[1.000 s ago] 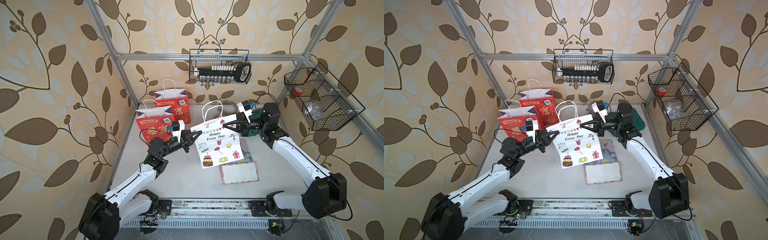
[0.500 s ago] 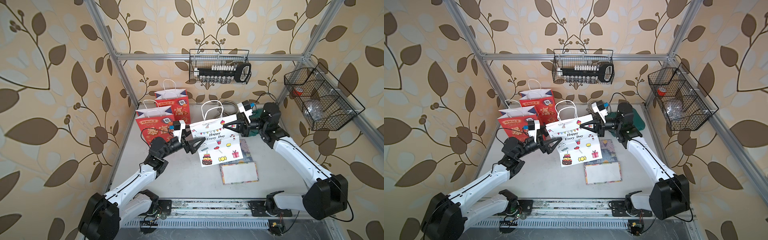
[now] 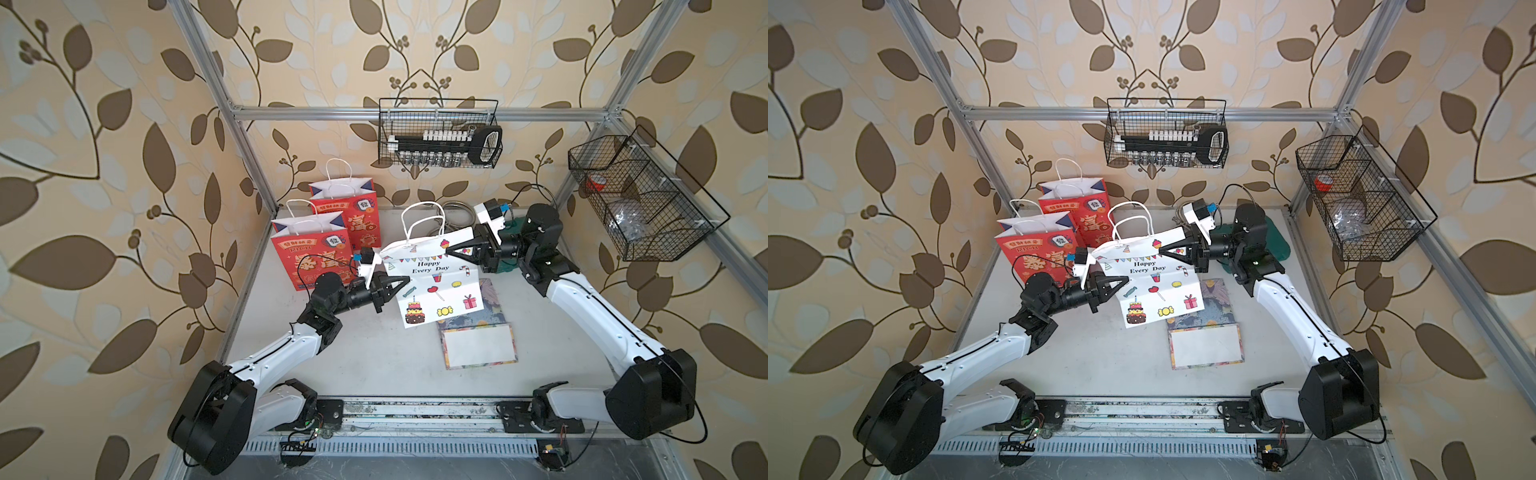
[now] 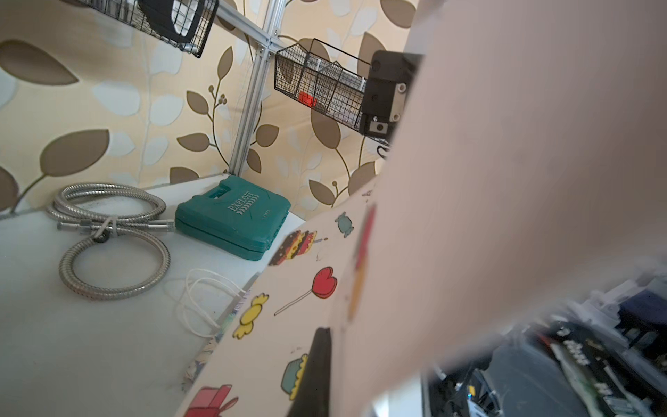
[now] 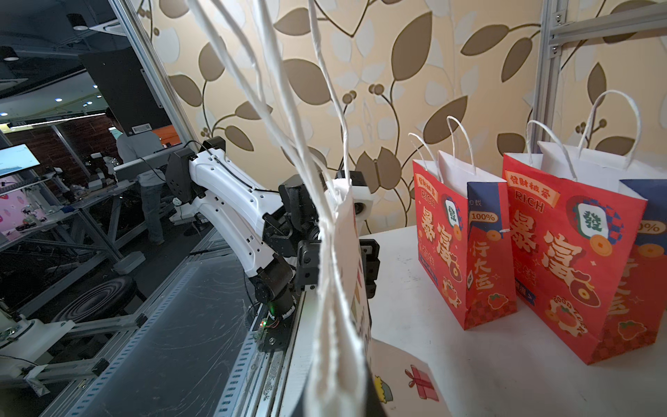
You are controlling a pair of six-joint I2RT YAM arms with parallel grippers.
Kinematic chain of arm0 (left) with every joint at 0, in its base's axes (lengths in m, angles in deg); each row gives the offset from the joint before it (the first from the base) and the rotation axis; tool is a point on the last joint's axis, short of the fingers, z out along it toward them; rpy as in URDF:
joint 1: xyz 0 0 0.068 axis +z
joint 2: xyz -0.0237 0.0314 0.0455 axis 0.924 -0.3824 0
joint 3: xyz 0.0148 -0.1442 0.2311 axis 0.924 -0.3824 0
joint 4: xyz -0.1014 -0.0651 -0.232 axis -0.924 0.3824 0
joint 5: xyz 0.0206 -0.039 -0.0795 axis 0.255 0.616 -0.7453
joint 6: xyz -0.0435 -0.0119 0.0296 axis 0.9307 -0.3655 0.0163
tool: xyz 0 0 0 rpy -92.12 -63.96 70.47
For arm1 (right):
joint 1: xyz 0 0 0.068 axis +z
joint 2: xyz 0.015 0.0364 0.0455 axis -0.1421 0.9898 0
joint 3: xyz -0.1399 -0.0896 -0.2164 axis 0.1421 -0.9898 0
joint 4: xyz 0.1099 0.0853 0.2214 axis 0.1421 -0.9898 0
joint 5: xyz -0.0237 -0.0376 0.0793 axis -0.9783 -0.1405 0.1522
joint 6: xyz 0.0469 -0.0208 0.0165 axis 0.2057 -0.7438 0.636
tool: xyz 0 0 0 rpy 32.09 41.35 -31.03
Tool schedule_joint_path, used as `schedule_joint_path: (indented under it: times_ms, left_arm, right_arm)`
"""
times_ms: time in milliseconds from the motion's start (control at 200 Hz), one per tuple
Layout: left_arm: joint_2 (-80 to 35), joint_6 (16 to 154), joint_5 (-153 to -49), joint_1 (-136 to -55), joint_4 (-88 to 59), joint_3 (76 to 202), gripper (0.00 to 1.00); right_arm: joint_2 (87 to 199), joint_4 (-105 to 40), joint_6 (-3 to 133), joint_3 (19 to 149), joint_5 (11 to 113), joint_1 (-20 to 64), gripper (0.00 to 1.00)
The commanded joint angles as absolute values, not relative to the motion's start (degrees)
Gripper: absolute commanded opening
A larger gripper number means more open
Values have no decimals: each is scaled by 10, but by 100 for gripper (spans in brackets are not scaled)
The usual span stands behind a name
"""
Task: Put away the paper bag
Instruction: Press the paper bag.
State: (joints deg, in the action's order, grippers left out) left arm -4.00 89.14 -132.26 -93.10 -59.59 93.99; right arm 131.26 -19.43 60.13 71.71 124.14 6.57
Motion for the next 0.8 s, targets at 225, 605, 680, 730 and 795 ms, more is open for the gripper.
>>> schedule_joint_path:
  times_ms: [225, 605, 680, 730, 795]
  left_arm:
    - [32, 863, -1268, -928, -452, 1021, 0]
    - [68, 977, -1359, -861, -374, 1122, 0]
    - [63, 1011, -1394, -861, -410, 1135, 0]
    - [56, 1036, -1420, -861, -437, 1144, 0]
    - [46, 1069, -1451, -861, -472, 1150, 0]
  right_arm:
    - [1244, -422, 463, 785, 1119, 24, 85]
    - [1114, -593, 222, 664, 844, -44, 97]
    - [1114, -632, 166, 642, 876, -42, 97]
    - [1112, -651, 133, 633, 929, -40, 97]
    - [1113, -666, 116, 637, 987, -31, 97]
